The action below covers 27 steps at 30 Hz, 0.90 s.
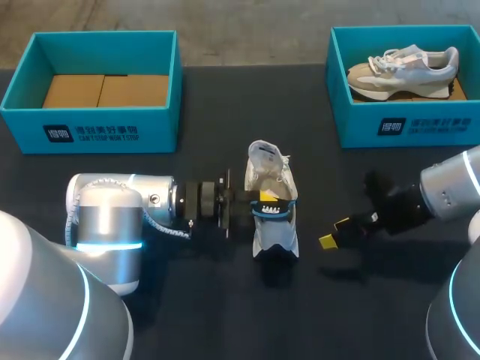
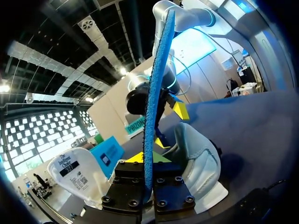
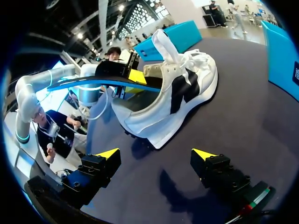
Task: Take the shoe out of the shoebox, open the shoe tongue, remove and reinsert the insole, then place the shoe into the shoebox
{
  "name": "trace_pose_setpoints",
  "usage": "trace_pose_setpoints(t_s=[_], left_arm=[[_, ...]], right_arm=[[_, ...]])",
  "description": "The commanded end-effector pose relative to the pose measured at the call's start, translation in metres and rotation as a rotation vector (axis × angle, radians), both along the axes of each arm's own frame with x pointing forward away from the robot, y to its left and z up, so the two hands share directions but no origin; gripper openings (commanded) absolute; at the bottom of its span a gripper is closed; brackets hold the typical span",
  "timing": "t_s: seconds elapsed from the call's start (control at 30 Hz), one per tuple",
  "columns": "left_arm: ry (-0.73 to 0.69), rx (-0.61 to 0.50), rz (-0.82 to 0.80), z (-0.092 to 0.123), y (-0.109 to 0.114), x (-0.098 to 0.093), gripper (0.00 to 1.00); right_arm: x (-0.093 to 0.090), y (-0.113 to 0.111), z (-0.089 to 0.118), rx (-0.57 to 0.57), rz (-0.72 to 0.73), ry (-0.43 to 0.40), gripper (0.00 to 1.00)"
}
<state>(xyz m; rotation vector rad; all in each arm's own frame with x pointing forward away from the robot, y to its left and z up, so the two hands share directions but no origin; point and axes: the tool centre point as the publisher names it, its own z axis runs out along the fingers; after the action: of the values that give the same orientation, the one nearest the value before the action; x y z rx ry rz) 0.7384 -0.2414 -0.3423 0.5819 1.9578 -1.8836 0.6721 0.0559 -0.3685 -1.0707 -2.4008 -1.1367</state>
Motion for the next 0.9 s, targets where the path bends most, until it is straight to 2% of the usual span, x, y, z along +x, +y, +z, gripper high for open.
trace_pose_setpoints(t_s=[0.03,0.1,0.13,0.17,0.23,0.7,0.83,0.9], left_arm=[[0.001,0.005,0.000,-0.004,0.000,0.001,0.00],[-0.003,-0.007,0.008,0.000,-0.001,0.001,0.00],[-0.006,-0.010,0.008,0.002,-0.002,0.001,0.08],[-0.014,-0.012,0.007,0.003,-0.002,0.001,0.20],[-0.015,-0.021,0.007,0.007,-0.004,0.001,0.34],[-0.049,-0.052,-0.018,0.029,-0.002,-0.011,0.31],[-0.050,-0.055,-0.027,0.033,-0.001,-0.016,0.21],[-0.046,-0.055,-0.034,0.034,-0.001,-0.017,0.07]], right_arm=[[-0.001,0.002,-0.001,-0.007,-0.003,0.002,1.00],[-0.001,0.002,-0.001,-0.008,-0.003,0.003,1.00],[-0.001,0.002,-0.001,-0.008,-0.004,0.003,1.00],[-0.002,0.002,-0.001,-0.008,-0.004,0.003,1.00],[-0.002,0.002,-0.001,-0.008,-0.005,0.003,1.00],[-0.001,0.005,-0.002,-0.004,-0.002,-0.004,1.00],[-0.001,0.006,-0.002,-0.002,-0.001,-0.005,1.00],[-0.001,0.006,-0.002,-0.002,-0.002,-0.006,1.00]])
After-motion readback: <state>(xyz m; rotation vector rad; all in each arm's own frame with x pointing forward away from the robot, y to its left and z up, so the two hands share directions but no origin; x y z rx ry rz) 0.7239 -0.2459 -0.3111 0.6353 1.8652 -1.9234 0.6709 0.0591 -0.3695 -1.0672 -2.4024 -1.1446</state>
